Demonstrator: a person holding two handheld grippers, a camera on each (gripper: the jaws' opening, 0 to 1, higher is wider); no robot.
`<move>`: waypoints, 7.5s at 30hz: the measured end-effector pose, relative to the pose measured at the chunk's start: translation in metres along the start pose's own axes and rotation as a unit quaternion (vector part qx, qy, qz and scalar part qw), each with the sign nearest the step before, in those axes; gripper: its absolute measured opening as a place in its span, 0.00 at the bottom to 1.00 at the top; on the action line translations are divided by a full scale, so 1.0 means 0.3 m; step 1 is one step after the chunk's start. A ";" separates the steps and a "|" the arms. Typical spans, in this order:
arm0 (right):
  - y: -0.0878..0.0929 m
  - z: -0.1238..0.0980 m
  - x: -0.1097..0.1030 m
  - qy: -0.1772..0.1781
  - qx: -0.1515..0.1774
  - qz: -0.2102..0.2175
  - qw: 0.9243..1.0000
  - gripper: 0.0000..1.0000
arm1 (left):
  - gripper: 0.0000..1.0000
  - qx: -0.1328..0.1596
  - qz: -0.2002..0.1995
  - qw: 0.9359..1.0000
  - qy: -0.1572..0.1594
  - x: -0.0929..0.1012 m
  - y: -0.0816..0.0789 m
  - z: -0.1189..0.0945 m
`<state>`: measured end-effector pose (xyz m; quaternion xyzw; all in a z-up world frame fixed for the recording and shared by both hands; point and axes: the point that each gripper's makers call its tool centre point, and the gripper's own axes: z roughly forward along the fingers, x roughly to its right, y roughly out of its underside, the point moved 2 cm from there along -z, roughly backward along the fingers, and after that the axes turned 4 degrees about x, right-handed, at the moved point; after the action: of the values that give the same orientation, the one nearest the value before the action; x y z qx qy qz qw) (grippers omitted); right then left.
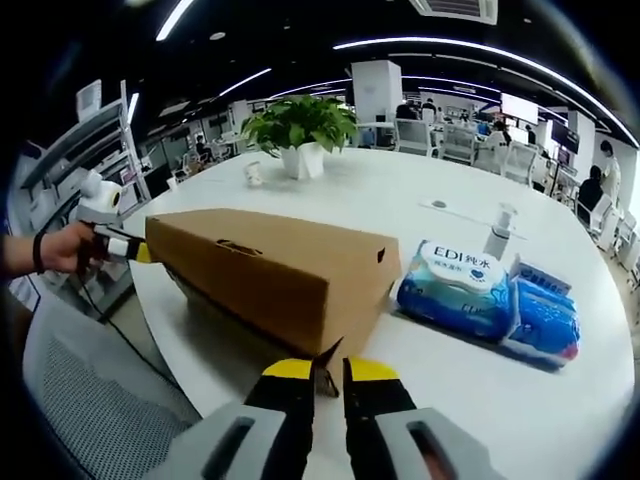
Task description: Operate the shoe box by opening the lid, removing the specified soft item, and placing it in the target area until the item is outside and the box remains undamaged.
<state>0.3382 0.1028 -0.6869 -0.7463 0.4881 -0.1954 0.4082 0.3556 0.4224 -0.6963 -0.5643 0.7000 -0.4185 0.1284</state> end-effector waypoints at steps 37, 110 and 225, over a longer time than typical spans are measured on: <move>0.041 0.018 -0.023 -0.014 -0.008 0.005 1.000 0.05 | 0.18 -0.018 0.030 0.999 0.008 0.015 0.059 -0.025; -0.009 0.067 -0.016 -0.044 0.001 0.121 0.992 0.26 | 0.23 -0.016 -0.049 0.998 0.019 0.069 -0.027 0.024; 0.010 -0.268 0.272 0.115 0.127 0.116 0.978 0.76 | 0.58 0.090 0.078 0.990 0.069 0.325 -0.137 0.125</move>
<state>0.3176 -0.0038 -0.6507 -0.5991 0.5859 -0.2921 0.4609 0.3759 0.3180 -0.6609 -0.4636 0.7085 -0.5066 0.1627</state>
